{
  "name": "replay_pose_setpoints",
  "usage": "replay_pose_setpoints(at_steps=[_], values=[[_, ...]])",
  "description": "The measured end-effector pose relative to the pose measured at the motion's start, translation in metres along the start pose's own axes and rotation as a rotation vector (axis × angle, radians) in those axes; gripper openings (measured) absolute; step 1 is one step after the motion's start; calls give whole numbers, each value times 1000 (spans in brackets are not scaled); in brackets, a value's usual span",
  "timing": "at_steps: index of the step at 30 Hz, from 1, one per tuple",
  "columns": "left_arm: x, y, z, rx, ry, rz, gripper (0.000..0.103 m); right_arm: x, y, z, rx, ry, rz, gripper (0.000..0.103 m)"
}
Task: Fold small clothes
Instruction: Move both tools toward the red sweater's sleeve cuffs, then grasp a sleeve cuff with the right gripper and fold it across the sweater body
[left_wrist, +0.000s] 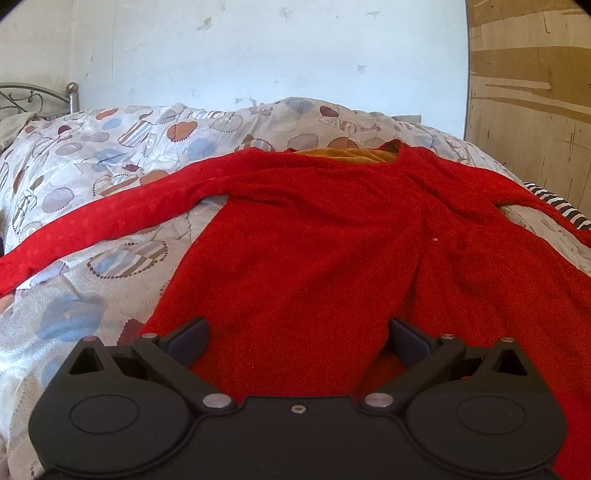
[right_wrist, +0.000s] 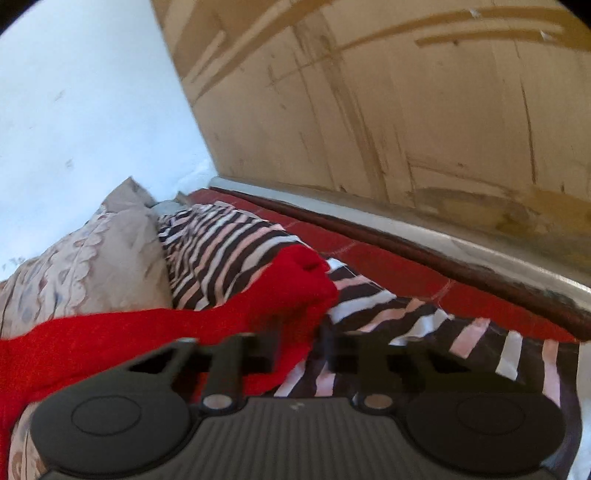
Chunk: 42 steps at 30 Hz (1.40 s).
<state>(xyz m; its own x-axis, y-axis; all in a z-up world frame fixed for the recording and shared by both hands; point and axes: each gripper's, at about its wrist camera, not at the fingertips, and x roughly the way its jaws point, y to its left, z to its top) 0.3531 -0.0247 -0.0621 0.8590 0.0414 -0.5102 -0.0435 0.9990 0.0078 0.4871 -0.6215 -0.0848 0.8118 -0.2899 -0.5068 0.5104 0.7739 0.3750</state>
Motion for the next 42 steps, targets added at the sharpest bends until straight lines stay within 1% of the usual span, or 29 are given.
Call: replay_pose_setpoints(at_steps=[1,4,7,9,12,16,19,22,23,25,28,30,32,35,37,39,42], values=[[0,0,0,0,0,0,103,-1,-1,0,6,-5,7,9],[0,0,0,-2,1,-3,103,-13,0,5,21,-23,41,7],[-1,2,2,-8,6,-15,103,-34,11,22,21,-60,74,7],[-3,3,5,-11,13,-24,102,-47,26,36,-14,-82,94,7],[-12,6,12,-21,14,-37,102,-74,62,59,-92,-128,138,7],[-29,12,21,-26,-22,-22,103,-111,122,80,-176,-184,228,7],[-41,21,27,-43,-45,-15,102,-142,181,82,-256,-210,337,7],[-53,35,32,-72,-71,-6,102,-168,238,72,-375,-225,435,7],[-56,40,33,-80,-77,-2,103,-179,261,63,-437,-233,469,7],[-62,50,33,-94,-84,12,103,-194,297,46,-529,-243,527,7],[-68,67,33,-115,-88,41,102,-216,347,7,-676,-250,618,7],[-72,78,32,-131,-87,62,103,-230,376,-27,-773,-240,680,7],[-75,89,30,-147,-89,82,102,-244,395,-63,-842,-220,742,7],[-77,104,28,-175,-86,115,103,-260,417,-126,-951,-175,821,7],[-77,114,26,-196,-78,135,102,-269,433,-168,-1035,-130,853,7],[-76,121,23,-210,-72,151,103,-273,434,-208,-1102,-78,874,7],[-75,129,18,-223,-58,174,102,-269,427,-251,-1182,4,891,7]])
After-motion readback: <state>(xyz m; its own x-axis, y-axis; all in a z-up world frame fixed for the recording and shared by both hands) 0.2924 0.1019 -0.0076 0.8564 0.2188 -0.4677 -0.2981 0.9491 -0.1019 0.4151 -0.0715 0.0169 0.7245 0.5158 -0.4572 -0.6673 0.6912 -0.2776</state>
